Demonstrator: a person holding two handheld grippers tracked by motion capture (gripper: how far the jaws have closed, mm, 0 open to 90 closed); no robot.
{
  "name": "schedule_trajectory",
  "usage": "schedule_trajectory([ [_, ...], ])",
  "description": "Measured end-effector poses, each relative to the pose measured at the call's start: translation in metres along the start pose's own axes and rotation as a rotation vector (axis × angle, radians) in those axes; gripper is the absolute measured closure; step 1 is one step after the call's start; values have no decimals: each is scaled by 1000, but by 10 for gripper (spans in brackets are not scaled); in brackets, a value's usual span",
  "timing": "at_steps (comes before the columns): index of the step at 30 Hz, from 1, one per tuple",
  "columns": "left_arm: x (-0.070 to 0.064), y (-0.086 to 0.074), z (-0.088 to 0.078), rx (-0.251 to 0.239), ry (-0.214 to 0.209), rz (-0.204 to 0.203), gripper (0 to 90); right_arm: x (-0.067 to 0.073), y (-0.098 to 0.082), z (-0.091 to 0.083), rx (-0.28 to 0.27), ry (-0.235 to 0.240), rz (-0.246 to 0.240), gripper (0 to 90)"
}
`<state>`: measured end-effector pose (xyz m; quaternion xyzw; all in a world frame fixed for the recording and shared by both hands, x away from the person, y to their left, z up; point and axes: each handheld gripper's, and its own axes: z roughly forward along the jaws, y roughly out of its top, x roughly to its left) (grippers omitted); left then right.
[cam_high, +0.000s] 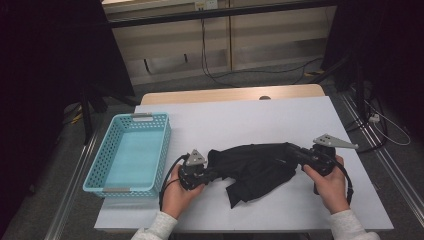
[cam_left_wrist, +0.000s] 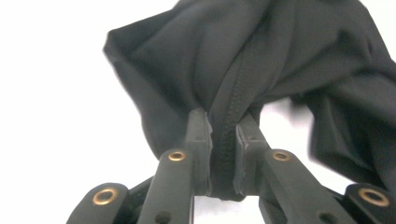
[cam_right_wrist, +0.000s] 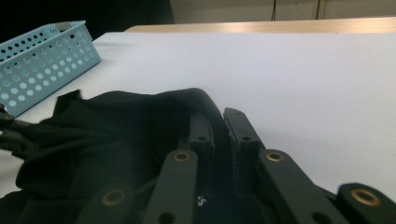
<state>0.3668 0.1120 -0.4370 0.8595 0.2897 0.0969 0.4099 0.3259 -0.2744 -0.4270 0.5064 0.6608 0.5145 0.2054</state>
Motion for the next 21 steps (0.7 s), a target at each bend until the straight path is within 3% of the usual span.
schedule_trajectory([
  [3, 7, 6, -11, -57, 22, -13, 814, -5, 0, -8, -16, -13, 12, 825],
  [6, 9, 12, -19, -108, 34, -16, 816, -10, 0, -15, -43, -7, 53, 824],
  [7, 10, 13, -20, -112, 38, -4, 816, -10, 0, -16, -46, -5, 54, 824],
  [16, 7, 10, -15, -79, -6, -41, 816, -3, -2, -12, -19, -2, 15, 821],
  [21, 0, 10, -10, -49, -36, -24, 814, -1, -3, -9, 9, 2, 1, 807],
])
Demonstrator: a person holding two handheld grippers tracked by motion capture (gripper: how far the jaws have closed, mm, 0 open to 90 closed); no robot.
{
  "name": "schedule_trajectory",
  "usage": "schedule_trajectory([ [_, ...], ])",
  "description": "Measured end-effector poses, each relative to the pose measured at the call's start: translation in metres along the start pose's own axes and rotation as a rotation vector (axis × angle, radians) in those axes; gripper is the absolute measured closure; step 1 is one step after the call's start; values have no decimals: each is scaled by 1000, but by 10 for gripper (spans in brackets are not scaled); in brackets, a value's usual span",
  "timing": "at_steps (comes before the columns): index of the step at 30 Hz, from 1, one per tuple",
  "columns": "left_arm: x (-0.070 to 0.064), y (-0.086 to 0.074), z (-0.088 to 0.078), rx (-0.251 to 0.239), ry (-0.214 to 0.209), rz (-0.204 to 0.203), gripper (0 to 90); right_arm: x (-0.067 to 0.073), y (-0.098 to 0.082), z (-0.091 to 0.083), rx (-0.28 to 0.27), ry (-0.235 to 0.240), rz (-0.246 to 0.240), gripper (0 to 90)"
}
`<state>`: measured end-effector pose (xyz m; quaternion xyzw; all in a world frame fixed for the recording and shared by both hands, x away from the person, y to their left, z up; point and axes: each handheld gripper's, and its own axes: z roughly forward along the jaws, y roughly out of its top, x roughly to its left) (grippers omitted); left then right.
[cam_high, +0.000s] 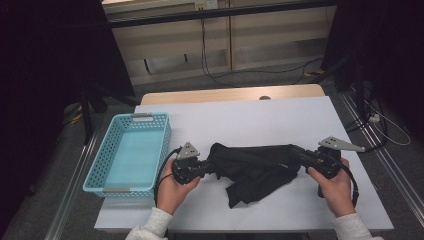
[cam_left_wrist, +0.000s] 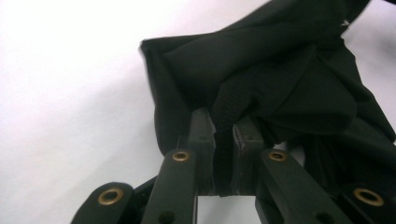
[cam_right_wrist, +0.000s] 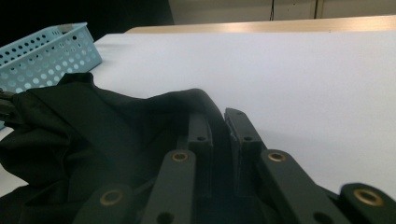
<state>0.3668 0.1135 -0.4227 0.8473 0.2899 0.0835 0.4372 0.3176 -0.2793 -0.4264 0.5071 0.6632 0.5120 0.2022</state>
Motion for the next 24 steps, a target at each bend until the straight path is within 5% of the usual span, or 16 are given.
schedule_trajectory([
  [11, -9, -7, 16, 80, -61, 2, 718, 5, -6, 7, 62, 22, -39, 792],
  [18, 0, -2, 7, 24, -45, -45, 453, 4, -8, 7, 71, 24, -38, 792],
  [24, 17, 0, -7, -50, 8, -130, 335, 1, -9, 5, 72, 12, -31, 794],
])
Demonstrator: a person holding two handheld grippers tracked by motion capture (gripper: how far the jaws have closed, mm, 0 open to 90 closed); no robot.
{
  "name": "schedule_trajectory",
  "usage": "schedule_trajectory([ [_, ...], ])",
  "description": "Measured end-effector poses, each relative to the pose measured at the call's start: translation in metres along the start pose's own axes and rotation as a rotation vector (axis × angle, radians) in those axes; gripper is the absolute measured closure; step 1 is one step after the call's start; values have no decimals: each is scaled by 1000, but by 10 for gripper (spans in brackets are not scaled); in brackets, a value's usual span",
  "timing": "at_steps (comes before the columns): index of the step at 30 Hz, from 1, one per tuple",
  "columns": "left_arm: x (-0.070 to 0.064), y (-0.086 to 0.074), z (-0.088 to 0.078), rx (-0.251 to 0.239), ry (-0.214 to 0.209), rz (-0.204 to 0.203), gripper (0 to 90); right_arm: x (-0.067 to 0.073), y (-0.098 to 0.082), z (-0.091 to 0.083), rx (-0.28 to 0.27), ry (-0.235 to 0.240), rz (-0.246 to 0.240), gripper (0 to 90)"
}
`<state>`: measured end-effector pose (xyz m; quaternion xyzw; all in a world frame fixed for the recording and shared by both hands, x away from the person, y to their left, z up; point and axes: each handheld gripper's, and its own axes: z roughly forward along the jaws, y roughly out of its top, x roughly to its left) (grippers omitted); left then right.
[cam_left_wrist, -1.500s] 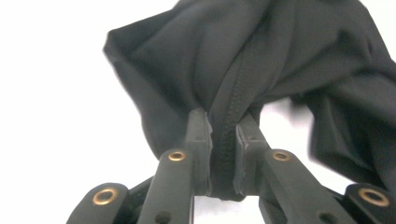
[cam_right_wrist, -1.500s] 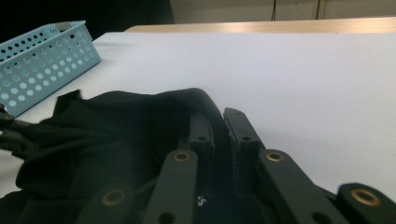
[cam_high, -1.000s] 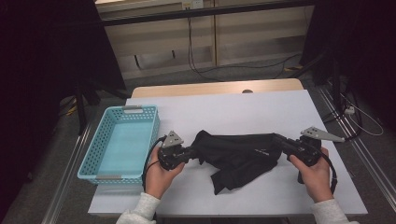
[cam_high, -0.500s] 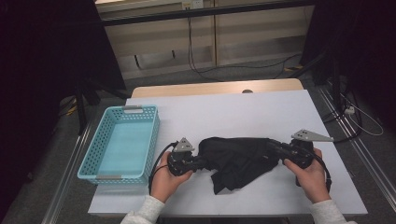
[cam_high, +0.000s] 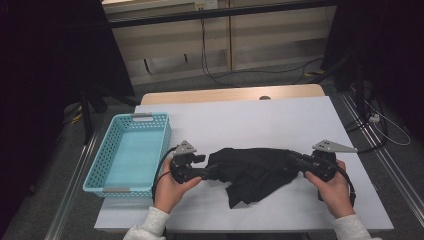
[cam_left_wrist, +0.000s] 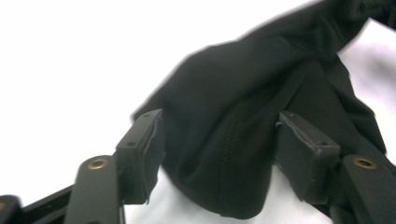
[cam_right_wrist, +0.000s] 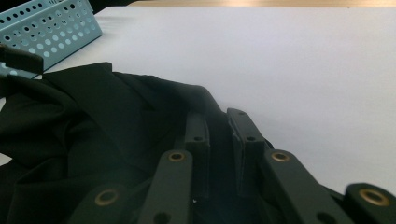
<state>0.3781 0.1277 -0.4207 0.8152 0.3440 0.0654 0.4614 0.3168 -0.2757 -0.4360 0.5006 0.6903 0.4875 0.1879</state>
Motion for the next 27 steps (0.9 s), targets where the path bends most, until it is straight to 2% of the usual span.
schedule_trajectory([
  [2, 6, 0, -2, -18, 16, -22, 291, -1, 0, -1, -3, -1, 1, 792],
  [7, 15, 1, -7, -49, 55, -62, 260, -1, -1, -2, 2, -2, -2, 793],
  [11, 16, 3, -2, -45, 54, -52, 252, -2, -2, -3, 1, -4, 0, 792],
  [13, 18, 3, 3, -36, 72, -43, 250, -1, -3, -5, 4, -6, 5, 790],
  [15, 19, 4, 9, -37, 85, -51, 250, -1, -4, -7, 4, -8, 1, 790],
  [18, 23, 4, 19, -7, 92, -41, 268, -2, -5, -10, 4, -16, 1, 777],
  [21, 26, 1, 29, 11, 100, -61, 279, -4, -7, -14, 7, -47, 7, 652],
  [22, 26, 0, 31, 17, 110, -48, 279, -4, -8, -15, 6, -55, 5, 615],
  [25, 26, -2, 35, 28, 108, -49, 278, -5, -7, -21, -15, -65, 16, 479],
  [26, 27, -2, 35, 28, 111, -45, 278, -5, -7, -21, -15, -65, 16, 479],
  [27, 28, -2, 35, 25, 112, -48, 277, -5, -7, -23, -23, -71, 14, 439],
])
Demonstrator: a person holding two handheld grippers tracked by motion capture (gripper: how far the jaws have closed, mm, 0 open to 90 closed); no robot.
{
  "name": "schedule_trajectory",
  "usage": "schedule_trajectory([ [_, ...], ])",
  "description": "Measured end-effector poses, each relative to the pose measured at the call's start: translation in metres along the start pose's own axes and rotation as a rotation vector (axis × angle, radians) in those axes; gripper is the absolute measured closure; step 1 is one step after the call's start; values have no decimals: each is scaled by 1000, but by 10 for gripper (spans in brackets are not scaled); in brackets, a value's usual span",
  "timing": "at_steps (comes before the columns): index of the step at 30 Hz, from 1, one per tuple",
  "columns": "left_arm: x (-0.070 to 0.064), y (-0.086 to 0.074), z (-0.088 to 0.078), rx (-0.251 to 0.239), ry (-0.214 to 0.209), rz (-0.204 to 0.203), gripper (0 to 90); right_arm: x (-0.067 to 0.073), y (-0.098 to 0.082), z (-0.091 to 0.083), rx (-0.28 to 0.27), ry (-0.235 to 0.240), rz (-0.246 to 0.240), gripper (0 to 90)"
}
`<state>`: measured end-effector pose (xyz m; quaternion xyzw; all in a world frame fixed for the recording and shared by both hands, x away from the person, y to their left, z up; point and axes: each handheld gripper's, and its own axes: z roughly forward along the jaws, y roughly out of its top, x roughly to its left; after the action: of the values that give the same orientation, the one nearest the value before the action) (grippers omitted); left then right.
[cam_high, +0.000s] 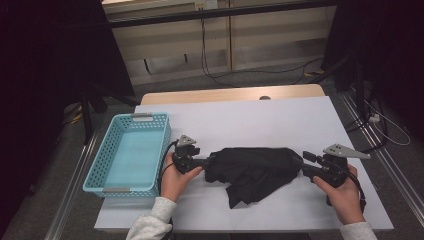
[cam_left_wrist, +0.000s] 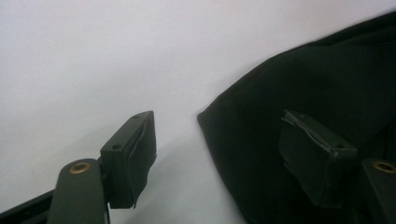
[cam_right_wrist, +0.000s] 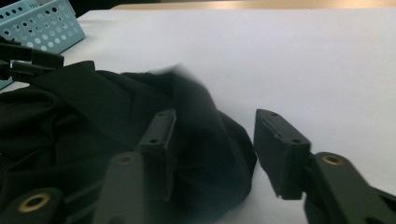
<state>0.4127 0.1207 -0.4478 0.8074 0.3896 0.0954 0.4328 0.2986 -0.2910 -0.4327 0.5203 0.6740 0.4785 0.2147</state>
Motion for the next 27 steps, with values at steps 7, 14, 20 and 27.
schedule_trajectory([
  [7, 2, -2, -2, -4, 10, -2, 269, 2, 1, -3, -31, -3, -21, 301],
  [14, 4, -3, -6, -7, 15, -4, 268, 4, -2, 12, 40, -37, -64, 337],
  [20, 5, -5, -7, 0, 14, -12, 267, -3, 4, 22, -5, -4, -25, 387],
  [27, 6, -7, -8, -2, 18, -17, 264, 6, 5, 31, 45, -31, -134, 730],
])
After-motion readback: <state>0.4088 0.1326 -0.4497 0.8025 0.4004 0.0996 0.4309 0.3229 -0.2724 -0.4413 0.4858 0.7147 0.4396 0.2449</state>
